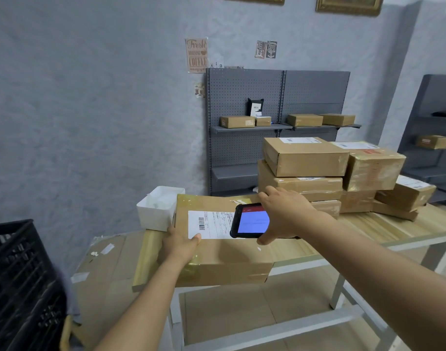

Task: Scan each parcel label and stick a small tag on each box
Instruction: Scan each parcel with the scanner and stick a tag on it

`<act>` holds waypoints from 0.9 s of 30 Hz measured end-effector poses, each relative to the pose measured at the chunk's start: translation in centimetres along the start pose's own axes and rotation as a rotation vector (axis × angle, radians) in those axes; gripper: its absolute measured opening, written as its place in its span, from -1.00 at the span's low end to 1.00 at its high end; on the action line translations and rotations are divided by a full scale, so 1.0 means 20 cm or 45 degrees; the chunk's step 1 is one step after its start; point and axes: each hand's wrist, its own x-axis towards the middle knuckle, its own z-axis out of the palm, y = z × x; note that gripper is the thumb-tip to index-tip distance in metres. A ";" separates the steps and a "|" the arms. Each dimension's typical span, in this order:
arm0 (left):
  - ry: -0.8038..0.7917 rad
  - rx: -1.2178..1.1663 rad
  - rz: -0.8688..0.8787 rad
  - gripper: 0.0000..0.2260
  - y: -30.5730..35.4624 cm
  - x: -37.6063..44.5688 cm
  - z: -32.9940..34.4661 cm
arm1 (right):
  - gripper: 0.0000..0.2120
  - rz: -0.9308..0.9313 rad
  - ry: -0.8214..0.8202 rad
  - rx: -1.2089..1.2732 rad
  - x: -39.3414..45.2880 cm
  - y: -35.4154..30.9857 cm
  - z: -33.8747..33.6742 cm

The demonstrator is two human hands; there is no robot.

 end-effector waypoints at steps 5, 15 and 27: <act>-0.045 -0.017 -0.046 -0.35 -0.04 0.01 0.01 | -0.24 0.161 -0.065 0.127 -0.01 0.02 0.07; -0.225 -0.035 -0.082 -0.34 -0.14 0.07 0.06 | -0.20 0.554 -0.140 0.484 0.01 0.11 0.50; -0.094 -0.171 -0.112 -0.58 -0.13 0.39 0.03 | -0.24 0.662 -0.266 0.617 0.30 0.25 0.96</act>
